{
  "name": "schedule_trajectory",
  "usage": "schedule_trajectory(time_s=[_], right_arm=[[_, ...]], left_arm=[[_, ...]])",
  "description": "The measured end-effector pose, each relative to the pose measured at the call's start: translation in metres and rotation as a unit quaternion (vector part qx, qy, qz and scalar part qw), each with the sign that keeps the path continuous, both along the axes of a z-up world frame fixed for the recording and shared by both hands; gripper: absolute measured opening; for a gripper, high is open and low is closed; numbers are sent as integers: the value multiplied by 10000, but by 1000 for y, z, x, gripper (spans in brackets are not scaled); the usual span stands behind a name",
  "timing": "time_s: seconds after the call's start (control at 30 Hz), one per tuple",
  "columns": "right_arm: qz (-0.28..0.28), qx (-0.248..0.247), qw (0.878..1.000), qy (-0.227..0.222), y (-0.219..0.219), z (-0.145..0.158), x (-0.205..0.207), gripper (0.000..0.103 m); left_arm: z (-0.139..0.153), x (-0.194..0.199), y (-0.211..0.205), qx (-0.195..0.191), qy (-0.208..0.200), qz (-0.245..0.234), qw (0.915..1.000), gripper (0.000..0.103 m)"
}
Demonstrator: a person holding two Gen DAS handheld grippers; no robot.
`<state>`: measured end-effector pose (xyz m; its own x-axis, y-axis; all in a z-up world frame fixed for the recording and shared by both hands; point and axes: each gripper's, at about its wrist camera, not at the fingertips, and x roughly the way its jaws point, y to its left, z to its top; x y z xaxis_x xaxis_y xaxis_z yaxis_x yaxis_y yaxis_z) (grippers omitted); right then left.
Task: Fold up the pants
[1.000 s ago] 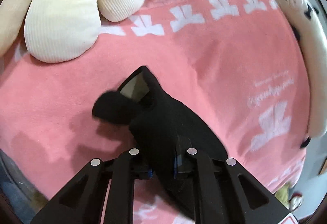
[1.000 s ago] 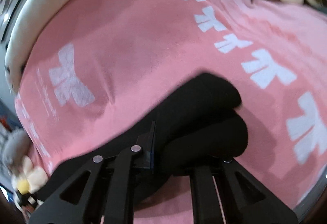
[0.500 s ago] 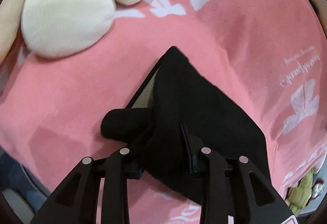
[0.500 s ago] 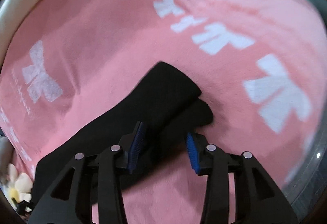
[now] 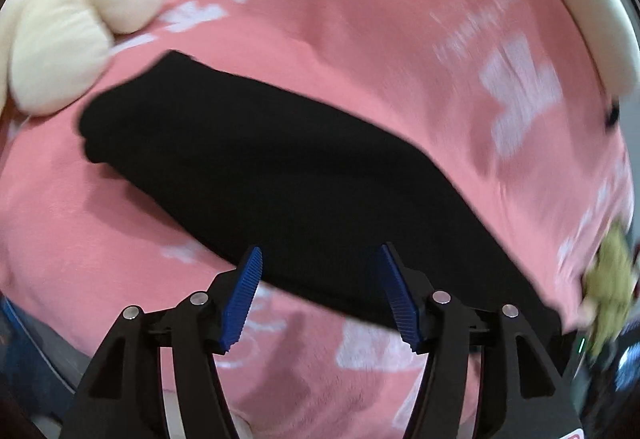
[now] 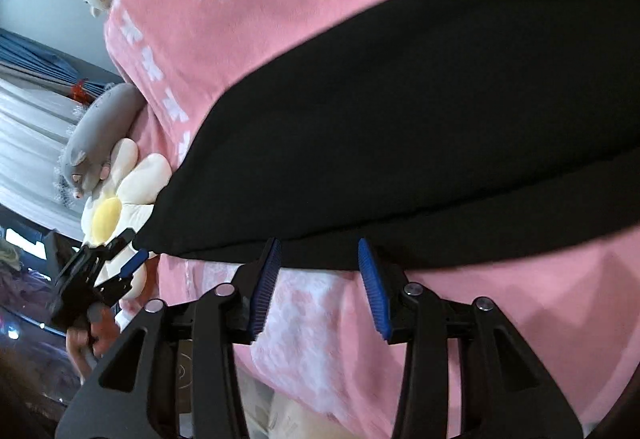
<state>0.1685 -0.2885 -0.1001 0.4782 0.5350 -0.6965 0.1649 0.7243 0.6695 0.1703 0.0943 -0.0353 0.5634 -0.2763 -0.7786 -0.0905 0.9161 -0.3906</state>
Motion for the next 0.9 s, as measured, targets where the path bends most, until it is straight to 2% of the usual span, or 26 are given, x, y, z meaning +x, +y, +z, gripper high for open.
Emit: schedule_trajectory(time_s=[0.13, 0.17, 0.2, 0.23, 0.33, 0.4, 0.5, 0.53, 0.57, 0.63, 0.7, 0.77, 0.8, 0.87, 0.9], right_arm=[[-476, -5, 9988, -107, 2, -3, 7, 44], [-531, -37, 9984, -168, 1, -1, 8, 40], [-563, -110, 9981, -226, 1, 0, 11, 19], [-551, -268, 9978, -243, 4, 3, 14, 3], [-376, -497, 9971, -430, 11, 22, 0, 3], [-231, -744, 9953, -572, 19, 34, -20, 1], [-31, -983, 9949, -209, 22, 8, -24, 1], [-4, -1093, 9940, 95, 22, -6, -22, 2], [-78, -989, 9948, 219, 19, -12, -23, 4], [-314, -611, 9976, 29, 10, -3, -30, 14], [-493, -612, 9967, -193, -1, 10, -34, 20], [-749, -376, 9958, -371, -21, 20, -35, 31], [-837, -328, 9952, -374, -28, 20, -36, 40], [-963, -255, 9949, -177, -40, 11, -29, 42], [-1007, -138, 9948, -106, -42, 5, -27, 42]], left_arm=[[-9, -9, -37, 418, -24, -458, 9981, 62], [-11, -11, -45, 546, -63, -574, 9968, 63], [-13, -12, -52, 665, -97, -675, 9955, 63], [-14, -14, -55, 740, -118, -747, 9944, 63], [-17, -18, -66, 926, -161, -931, 9912, 63], [-16, -21, -67, 982, -223, -963, 9902, 70], [-20, -19, -70, 1095, -257, -943, 9892, 70], [-21, -18, -73, 1145, -236, -947, 9886, 70], [-21, -16, -76, 1191, -206, -945, 9882, 70], [-18, -15, -79, 1235, -248, -1012, 9869, 71], [-17, -14, -83, 1321, -285, -1106, 9846, 79], [-22, -9, -85, 1276, -289, -1130, 9849, 80], [-26, -5, -86, 1195, -230, -1111, 9863, 79], [-37, 5, -87, 863, -56, -1194, 9891, 79], [-44, 9, -89, 861, 98, -1265, 9882, 79]])
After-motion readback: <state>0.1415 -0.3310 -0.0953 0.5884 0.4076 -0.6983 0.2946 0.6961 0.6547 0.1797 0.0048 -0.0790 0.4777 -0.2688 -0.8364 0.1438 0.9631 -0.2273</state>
